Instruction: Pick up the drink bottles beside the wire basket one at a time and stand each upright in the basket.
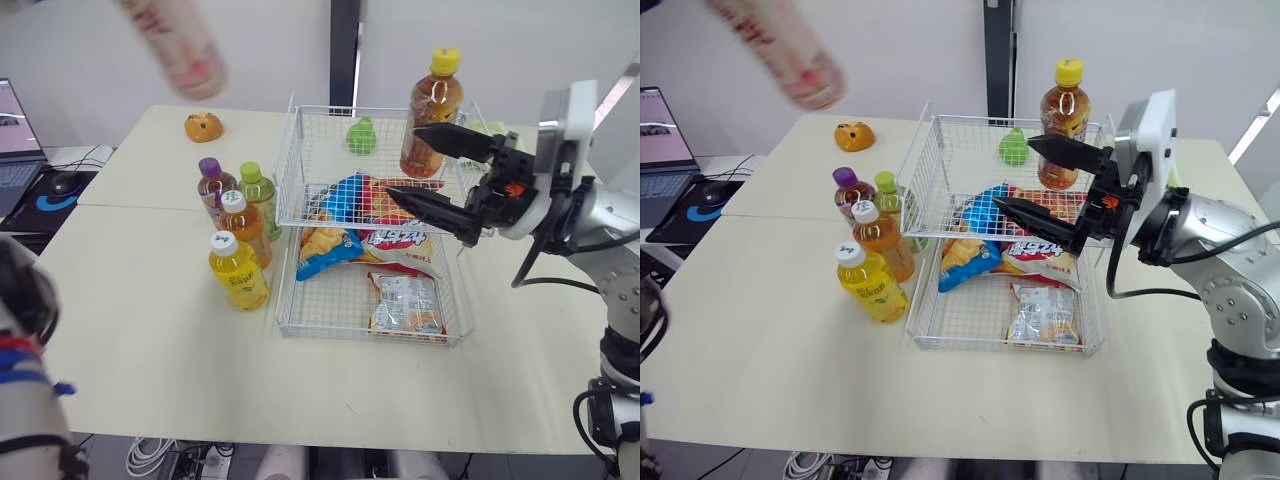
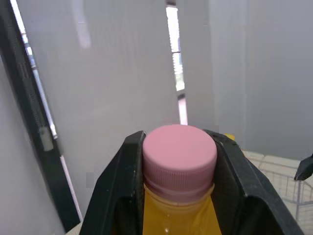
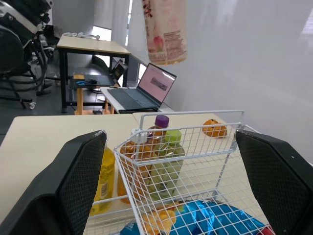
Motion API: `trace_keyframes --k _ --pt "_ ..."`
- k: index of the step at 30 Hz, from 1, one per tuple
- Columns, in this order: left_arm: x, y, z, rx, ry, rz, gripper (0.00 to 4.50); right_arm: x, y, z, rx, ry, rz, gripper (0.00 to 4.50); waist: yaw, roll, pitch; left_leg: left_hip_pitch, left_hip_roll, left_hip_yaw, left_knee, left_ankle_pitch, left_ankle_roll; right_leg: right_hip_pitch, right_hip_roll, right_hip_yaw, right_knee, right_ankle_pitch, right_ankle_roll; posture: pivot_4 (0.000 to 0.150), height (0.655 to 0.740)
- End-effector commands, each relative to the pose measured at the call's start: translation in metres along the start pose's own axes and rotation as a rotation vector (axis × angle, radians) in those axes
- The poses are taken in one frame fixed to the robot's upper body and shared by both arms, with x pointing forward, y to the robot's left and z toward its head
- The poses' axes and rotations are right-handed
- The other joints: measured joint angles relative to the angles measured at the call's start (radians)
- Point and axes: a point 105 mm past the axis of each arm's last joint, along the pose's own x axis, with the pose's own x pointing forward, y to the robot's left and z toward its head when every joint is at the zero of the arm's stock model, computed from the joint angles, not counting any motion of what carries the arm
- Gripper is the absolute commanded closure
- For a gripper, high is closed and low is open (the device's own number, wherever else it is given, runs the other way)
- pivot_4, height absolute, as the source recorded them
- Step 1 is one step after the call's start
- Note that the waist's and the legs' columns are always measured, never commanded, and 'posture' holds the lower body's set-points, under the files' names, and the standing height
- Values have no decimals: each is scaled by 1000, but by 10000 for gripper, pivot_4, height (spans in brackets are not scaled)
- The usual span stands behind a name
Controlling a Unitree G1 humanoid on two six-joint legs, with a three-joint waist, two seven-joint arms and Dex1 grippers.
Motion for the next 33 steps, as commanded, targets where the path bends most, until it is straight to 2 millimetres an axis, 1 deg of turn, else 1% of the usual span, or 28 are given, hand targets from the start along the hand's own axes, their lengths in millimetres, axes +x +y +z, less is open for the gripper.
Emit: trace_keyframes --k 1,2,3,5,7,8,9,12,17,23,27,29,31,33 --pt "27 -2 0 48 -31 -49 31345 -10 -1 14 -83 -21 -80 0 -4 0 0 0 0 1 0 0 0 0 0 1 0 0 0 1500 7400" --pt "45 -6 -6 35 -50 -79 31345 -13 0 14 -88 -14 -99 0 -5 0 0 0 0 1 0 0 0 -1 0 1 0 0 0 1500 7400" --pt "56 -9 -10 26 -63 -99 31345 -14 1 13 -91 -9 -112 0 -5 0 0 0 0 1 0 0 0 -1 0 1 1 0 0 1500 7400" --pt "83 -16 -26 2 -65 -127 31345 -19 2 13 -99 3 -147 0 -5 0 0 -1 1 1 0 0 0 -2 0 0 1 0 0 1500 7400" --pt "103 -22 -43 -24 -53 -140 31345 -23 3 13 -107 18 -177 0 -8 0 1 -2 1 1 0 0 0 -3 0 1 1 0 0 1500 7400" --pt "108 -24 -48 -30 -50 -143 31345 -24 3 12 -109 24 -187 0 -12 0 1 -2 1 1 0 0 0 -4 0 1 1 0 0 1500 7400" --pt "115 -24 -58 -29 -31 -128 31345 -26 3 12 -111 29 -201 0 -18 0 1 -2 1 1 -1 0 0 -4 0 1 1 0 0 1500 7400" --pt "126 -24 -78 -20 3 -97 31345 -29 3 13 -112 31 -230 0 -30 0 1 -2 1 3 -3 0 0 -5 0 2 1 0 0 1500 7400" --pt "141 -28 -103 -20 12 -59 31345 -31 6 14 -107 24 -267 0 -23 0 1 -2 2 4 -4 0 0 -6 1 3 1 0 0 1500 7400" --pt "152 -36 -119 -40 34 -69 31345 -31 6 17 -112 26 -287 0 -21 0 1 -2 2 4 -3 0 0 -6 1 3 1 0 0 1500 7400" --pt "155 -41 -123 -63 38 -92 31345 -32 6 17 -113 34 -291 0 -20 0 1 -2 2 4 -3 0 0 -6 1 3 1 0 0 1500 7400" --pt "155 -41 -126 -66 50 -97 23945 -33 6 17 -113 36 -292 0 -21 0 1 -2 2 4 -3 0 0 -6 1 3 1 0 0 1500 7400" --pt "153 -43 -129 -55 63 -110 18934 -32 6 18 -113 34 -292 0 -21 0 1 -2 2 4 -3 0 0 -6 1 3 1 0 0 1500 7400" --pt "152 -41 -129 -60 60 -98 12785 -32 6 19 -112 31 -289 0 -21 0 1 -2 2 4 -3 0 0 -6 1 3 1 0 0 1500 7400"
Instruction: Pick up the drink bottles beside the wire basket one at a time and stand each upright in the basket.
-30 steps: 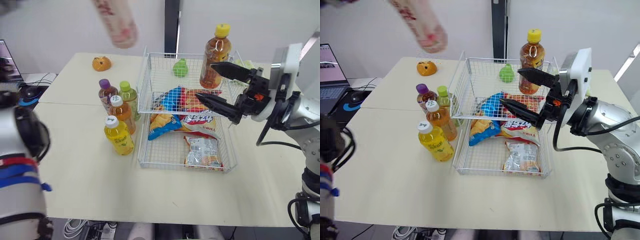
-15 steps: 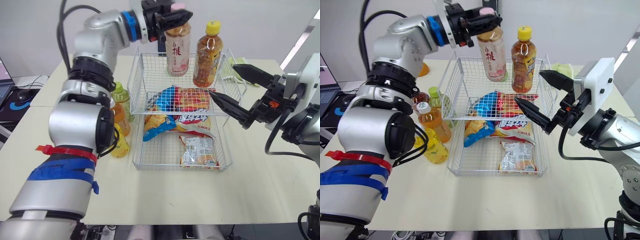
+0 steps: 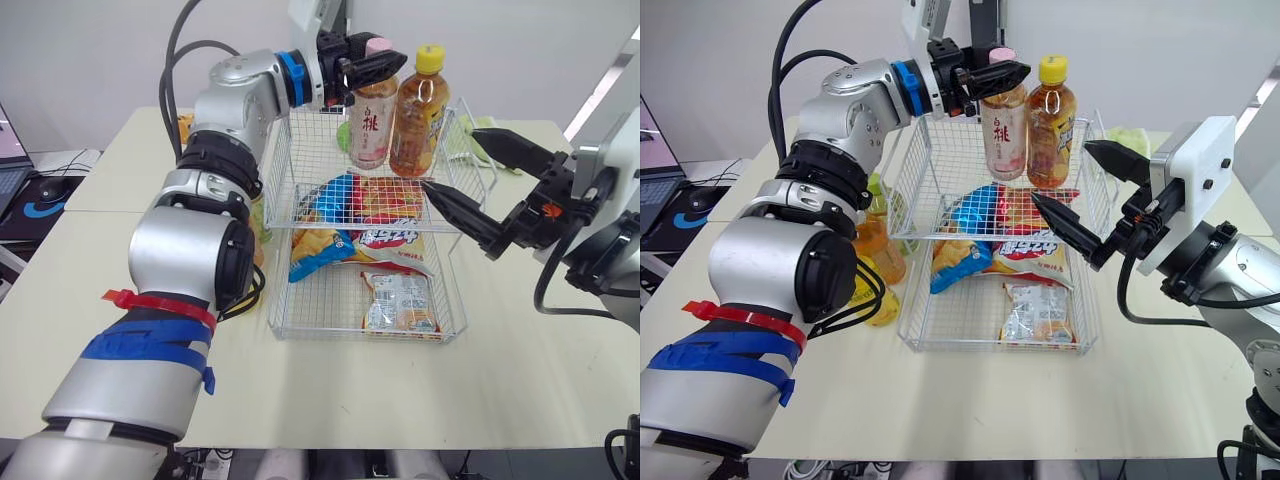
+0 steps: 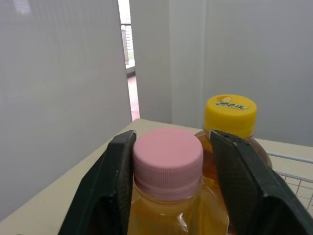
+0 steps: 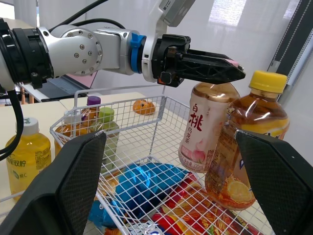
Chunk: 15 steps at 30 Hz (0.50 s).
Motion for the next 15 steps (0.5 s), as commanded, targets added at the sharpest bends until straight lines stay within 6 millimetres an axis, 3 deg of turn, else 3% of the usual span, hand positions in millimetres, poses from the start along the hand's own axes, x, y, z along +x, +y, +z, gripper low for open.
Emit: trace_keyframes --k 1,4,10,15 --pt "0 0 22 55 -40 0 9367 -2 0 12 -40 -41 -7 0 0 0 0 0 0 0 0 0 0 0 0 0 0 0 0 1500 7400" --pt "-5 5 27 79 -42 22 419 -1 0 12 -38 -42 1 0 0 0 0 0 0 0 0 0 0 0 0 0 0 0 0 1500 7400" --pt "-24 11 42 109 -72 12 419 3 -2 11 -32 -49 26 0 -1 0 0 0 0 0 0 0 0 0 0 0 0 0 0 1500 7400" --pt "-50 21 59 125 -96 24 419 5 -3 10 -25 -54 49 0 -2 0 0 0 0 0 0 0 0 0 0 0 0 0 0 1500 7400"
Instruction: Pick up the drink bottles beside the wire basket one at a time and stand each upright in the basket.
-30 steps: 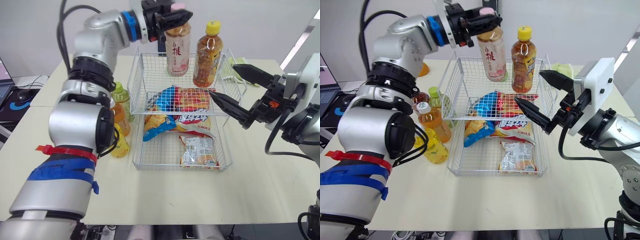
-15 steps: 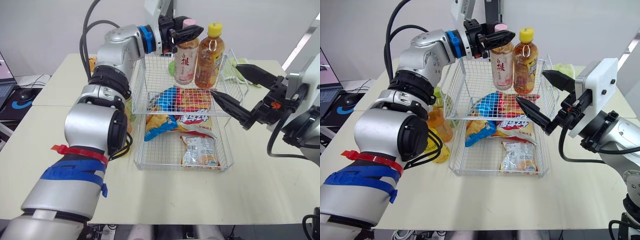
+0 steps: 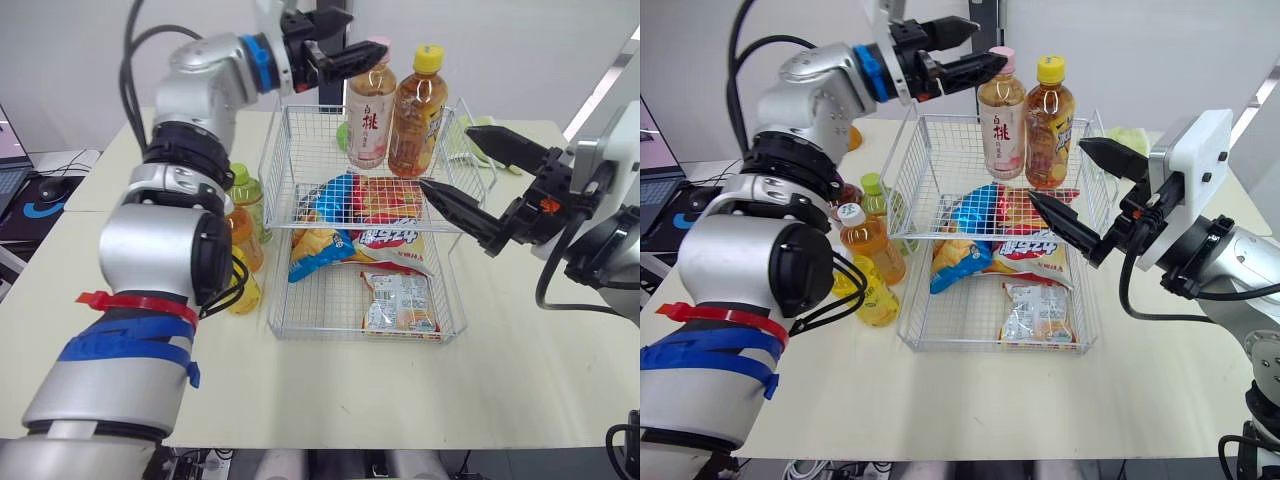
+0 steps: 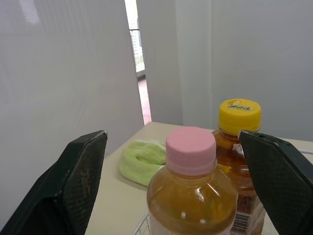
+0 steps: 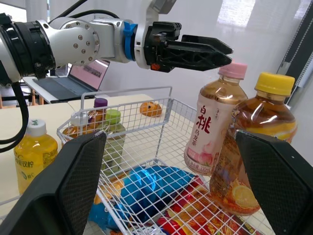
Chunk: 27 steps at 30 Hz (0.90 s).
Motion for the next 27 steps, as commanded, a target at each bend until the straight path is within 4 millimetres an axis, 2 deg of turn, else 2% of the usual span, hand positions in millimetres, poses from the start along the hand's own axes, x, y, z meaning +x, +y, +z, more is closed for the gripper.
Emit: trace_keyframes --k 1,6,12,14,18,19,21,24,27 --pt "-18 5 39 64 -79 -8 419 1 0 8 -34 -36 16 0 -1 0 0 0 0 0 0 0 0 0 0 0 0 0 0 1500 7400" --pt "-63 22 66 66 -137 67 419 3 -2 8 -33 -36 49 0 -3 0 0 0 0 0 0 0 0 0 0 0 0 0 0 1500 7400" --pt "-130 47 69 100 -122 273 419 7 0 8 -21 -37 118 0 -4 1 -1 1 0 0 0 0 0 0 0 0 1 0 0 1500 7400" --pt "-165 55 61 126 -105 392 419 12 3 7 -6 -38 171 0 -4 1 -1 1 0 -1 1 0 0 1 0 0 1 0 0 1500 7400" --pt "-213 59 46 165 -82 591 419 18 9 5 22 -40 261 0 -4 1 -1 2 1 -2 1 0 0 1 0 -1 1 0 0 1500 7400" --pt "-229 57 34 165 -52 644 419 21 12 3 31 -39 294 0 -2 1 -1 2 1 -2 2 0 0 1 0 -1 1 0 0 1500 7400" --pt "-248 49 18 170 -9 700 419 25 14 1 39 -34 335 0 -2 1 -1 2 0 -2 2 0 -1 2 0 0 1 0 0 1500 7400" --pt "-281 24 -13 135 31 790 419 29 18 -4 65 -29 408 0 -1 1 -1 2 0 -2 2 0 -1 3 -1 -1 0 0 0 1500 7400" --pt "-296 0 -33 100 52 829 419 32 21 -4 85 -40 454 0 7 0 -1 2 0 -3 2 0 -1 3 -1 -1 0 0 0 1500 7400"
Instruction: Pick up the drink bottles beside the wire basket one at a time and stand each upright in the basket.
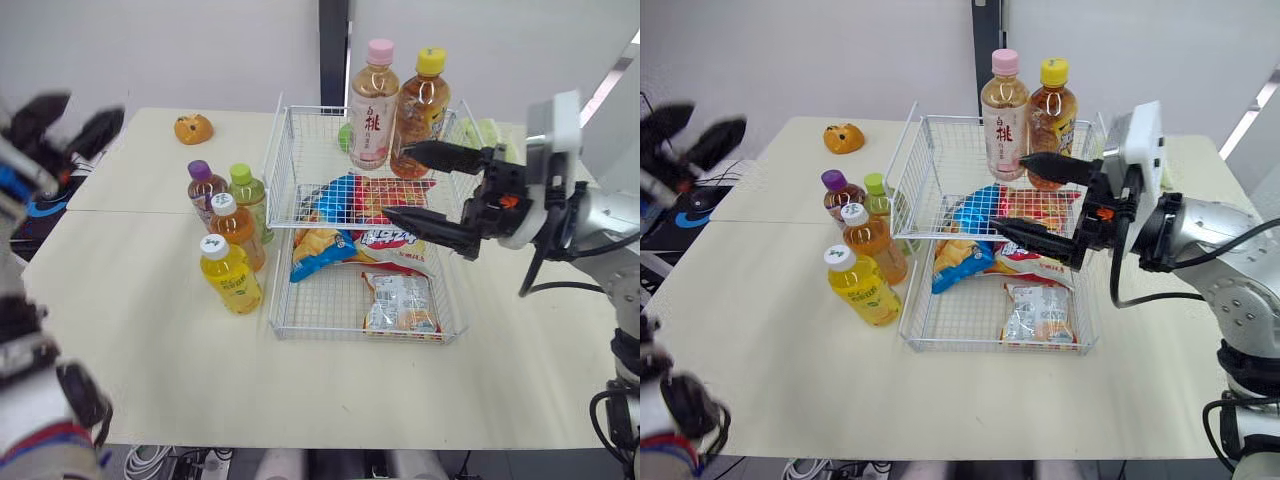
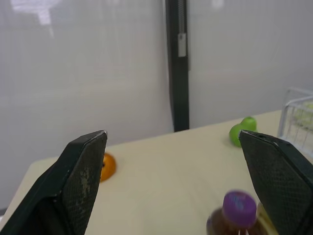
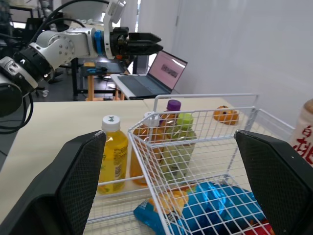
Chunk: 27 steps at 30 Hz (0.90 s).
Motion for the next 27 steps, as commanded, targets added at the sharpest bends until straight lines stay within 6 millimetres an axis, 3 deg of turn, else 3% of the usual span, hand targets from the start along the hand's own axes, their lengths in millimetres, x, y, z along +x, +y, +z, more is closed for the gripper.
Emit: trace_keyframes --k 1,6,11,18,27 --pt "-29 -12 11 20 -69 35 419 5 5 11 -29 -43 73 0 4 0 0 0 0 -1 0 0 0 0 0 -1 0 0 0 1500 7400" --pt "-66 -36 -20 -74 2 73 419 9 5 8 -25 -44 118 0 8 -1 -1 2 0 -1 0 0 0 3 -1 -1 -1 0 0 1500 7400" --pt "-77 -48 -28 -110 28 95 419 11 5 8 -33 -48 138 0 14 -1 -1 3 0 -1 0 -1 1 4 -1 -1 0 0 0 1500 7400" --pt "-41 -55 -31 -105 36 76 419 11 5 9 -40 -50 126 0 20 -1 -1 4 0 -1 0 -1 1 4 0 -2 0 0 0 1500 7400" --pt "30 -61 -51 -99 98 24 419 5 7 10 -54 -41 50 0 19 -1 -1 3 0 -1 0 0 0 4 0 -2 0 0 -1 1500 7400"
